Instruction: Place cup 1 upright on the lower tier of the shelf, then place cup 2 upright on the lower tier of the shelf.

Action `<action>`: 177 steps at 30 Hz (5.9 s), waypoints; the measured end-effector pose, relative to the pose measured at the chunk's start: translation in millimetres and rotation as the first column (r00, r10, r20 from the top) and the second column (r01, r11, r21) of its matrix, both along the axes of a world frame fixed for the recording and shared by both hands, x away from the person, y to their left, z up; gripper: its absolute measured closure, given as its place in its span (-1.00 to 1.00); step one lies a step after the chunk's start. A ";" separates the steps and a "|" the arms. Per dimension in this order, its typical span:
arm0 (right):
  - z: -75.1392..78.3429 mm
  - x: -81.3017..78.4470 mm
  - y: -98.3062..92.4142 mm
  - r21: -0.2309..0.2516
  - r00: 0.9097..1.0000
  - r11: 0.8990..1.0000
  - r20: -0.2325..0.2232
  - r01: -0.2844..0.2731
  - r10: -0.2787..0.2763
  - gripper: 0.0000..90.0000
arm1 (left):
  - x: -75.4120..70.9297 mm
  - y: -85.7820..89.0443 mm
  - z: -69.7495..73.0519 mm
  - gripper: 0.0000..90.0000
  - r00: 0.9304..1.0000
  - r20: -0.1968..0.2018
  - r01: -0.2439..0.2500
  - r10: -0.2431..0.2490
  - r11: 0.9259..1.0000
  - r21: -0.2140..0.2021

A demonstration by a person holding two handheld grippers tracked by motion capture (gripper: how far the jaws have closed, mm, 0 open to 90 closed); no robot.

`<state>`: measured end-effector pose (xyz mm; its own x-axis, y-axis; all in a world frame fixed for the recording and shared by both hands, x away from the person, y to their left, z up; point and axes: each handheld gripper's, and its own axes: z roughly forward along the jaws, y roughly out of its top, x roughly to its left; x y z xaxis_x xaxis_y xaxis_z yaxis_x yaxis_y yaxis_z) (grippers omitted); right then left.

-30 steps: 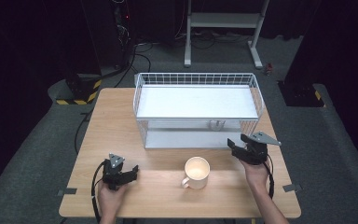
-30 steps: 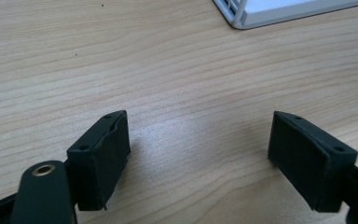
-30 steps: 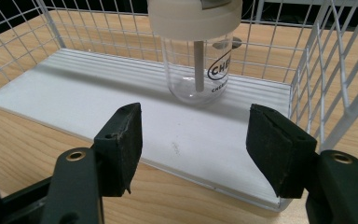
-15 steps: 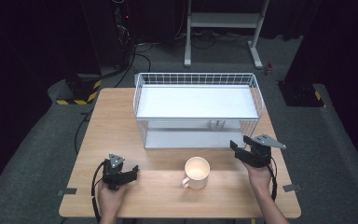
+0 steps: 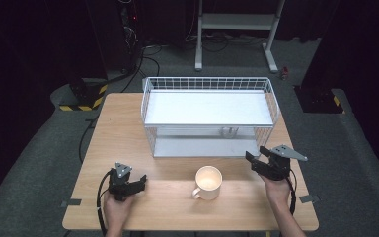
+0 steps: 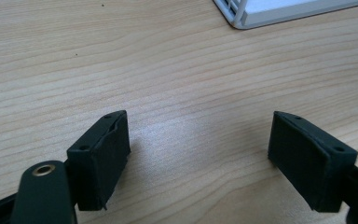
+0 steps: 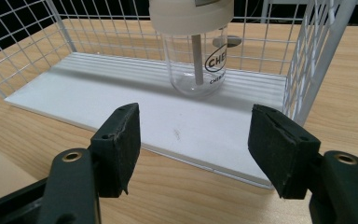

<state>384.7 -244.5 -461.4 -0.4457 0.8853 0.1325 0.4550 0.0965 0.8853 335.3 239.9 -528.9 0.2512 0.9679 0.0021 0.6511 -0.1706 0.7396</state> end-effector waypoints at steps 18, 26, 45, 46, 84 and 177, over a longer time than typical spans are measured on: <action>0.5 -10.4 -5.3 0.010 1.000 1.000 0.006 -0.010 0.010 -0.25 | 0.0 0.0 0.0 -0.54 1.000 0.000 0.000 0.000 1.000 0.000; -0.6 -15.5 -10.0 0.016 1.000 1.000 0.008 -0.003 0.003 -0.26 | 0.0 0.0 0.0 -0.54 1.000 0.000 -0.001 0.001 1.000 0.000; -6.5 -26.2 -23.8 0.032 1.000 0.999 -0.002 0.007 -0.007 -0.26 | 0.0 0.0 0.0 -0.54 1.000 0.000 -0.001 0.001 1.000 0.000; -7.1 -27.1 -24.6 0.032 1.000 0.999 -0.001 0.006 -0.006 -0.26 | 0.0 0.0 0.0 -0.54 1.000 0.000 -0.001 0.001 1.000 0.000; -48.1 -40.3 -38.4 -0.103 0.995 0.992 -0.066 0.073 -0.080 -0.24 | 0.0 -0.1 0.0 -0.54 1.000 0.000 -0.001 0.001 1.000 0.000; -61.9 -26.6 -33.2 -0.262 0.977 0.965 -0.200 0.022 -0.076 -0.47 | -41.4 -146.9 27.8 -0.96 0.863 0.036 0.505 -0.504 0.860 -0.073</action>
<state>358.2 -277.8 -523.3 -0.3880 0.9215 -0.0171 0.6353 0.2808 0.7194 293.8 93.0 -501.1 0.7057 0.7060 -0.0599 0.4800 -0.4142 0.7733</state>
